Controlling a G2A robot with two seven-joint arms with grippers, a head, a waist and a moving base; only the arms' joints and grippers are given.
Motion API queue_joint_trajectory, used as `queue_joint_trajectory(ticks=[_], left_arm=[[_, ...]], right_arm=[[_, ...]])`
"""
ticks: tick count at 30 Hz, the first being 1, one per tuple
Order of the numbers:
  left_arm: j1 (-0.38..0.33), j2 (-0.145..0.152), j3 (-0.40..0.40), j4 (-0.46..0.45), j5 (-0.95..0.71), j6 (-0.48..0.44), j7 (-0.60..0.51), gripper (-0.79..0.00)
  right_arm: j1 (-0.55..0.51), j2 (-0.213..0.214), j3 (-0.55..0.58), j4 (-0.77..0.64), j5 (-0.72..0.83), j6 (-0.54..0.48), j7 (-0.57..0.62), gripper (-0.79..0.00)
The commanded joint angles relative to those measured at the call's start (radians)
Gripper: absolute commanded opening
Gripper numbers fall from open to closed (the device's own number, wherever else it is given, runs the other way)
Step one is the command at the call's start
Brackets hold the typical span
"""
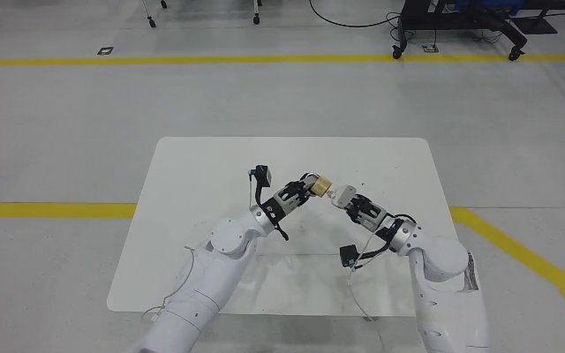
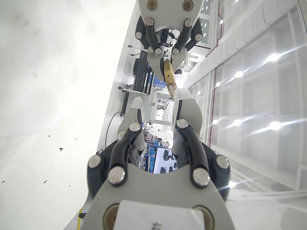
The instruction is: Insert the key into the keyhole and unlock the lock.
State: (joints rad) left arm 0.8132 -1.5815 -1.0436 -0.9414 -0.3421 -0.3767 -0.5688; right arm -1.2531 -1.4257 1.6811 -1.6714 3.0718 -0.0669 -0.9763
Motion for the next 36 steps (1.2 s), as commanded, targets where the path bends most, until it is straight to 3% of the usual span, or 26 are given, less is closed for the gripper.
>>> queue_joint_trajectory(ticks=[1, 11, 12, 13, 14, 25, 31, 36], left_arm=[[-0.008, -0.003, 0.006, 0.015, 0.002, -0.01, 0.008, -0.785], [-0.018, -0.01, 0.017, 0.042, 0.015, -0.049, 0.02, -0.785], [-0.017, -0.01, 0.016, 0.041, 0.016, -0.051, 0.02, -0.785], [-0.016, -0.01, 0.015, 0.04, 0.016, -0.053, 0.02, -0.785], [-0.015, -0.01, 0.014, 0.039, 0.017, -0.054, 0.02, -0.785], [-0.009, -0.009, 0.011, 0.03, 0.032, -0.066, 0.017, -0.785], [-0.008, -0.009, 0.013, 0.024, 0.039, -0.078, -0.006, -0.785], [-0.008, -0.008, 0.01, 0.025, 0.041, -0.076, -0.012, -0.785]], right_arm=[[-0.005, -0.01, 0.011, -0.005, 0.0, 0.011, -0.019, -0.557], [0.015, -0.061, 0.033, 0.014, 0.0, -0.004, -0.059, -0.579], [0.019, -0.065, 0.034, 0.018, 0.0, -0.008, -0.061, -0.616], [0.022, -0.068, 0.035, 0.021, 0.0, -0.009, -0.063, -0.739], [0.023, -0.071, 0.036, 0.024, 0.0, -0.01, -0.064, -0.785], [0.051, -0.086, 0.05, 0.069, 0.0, -0.082, -0.122, -0.785], [0.112, -0.129, 0.114, 0.141, 0.0, -0.183, -0.293, -0.785], [0.141, -0.163, 0.167, 0.183, 0.0, -0.19, -0.309, -0.785]])
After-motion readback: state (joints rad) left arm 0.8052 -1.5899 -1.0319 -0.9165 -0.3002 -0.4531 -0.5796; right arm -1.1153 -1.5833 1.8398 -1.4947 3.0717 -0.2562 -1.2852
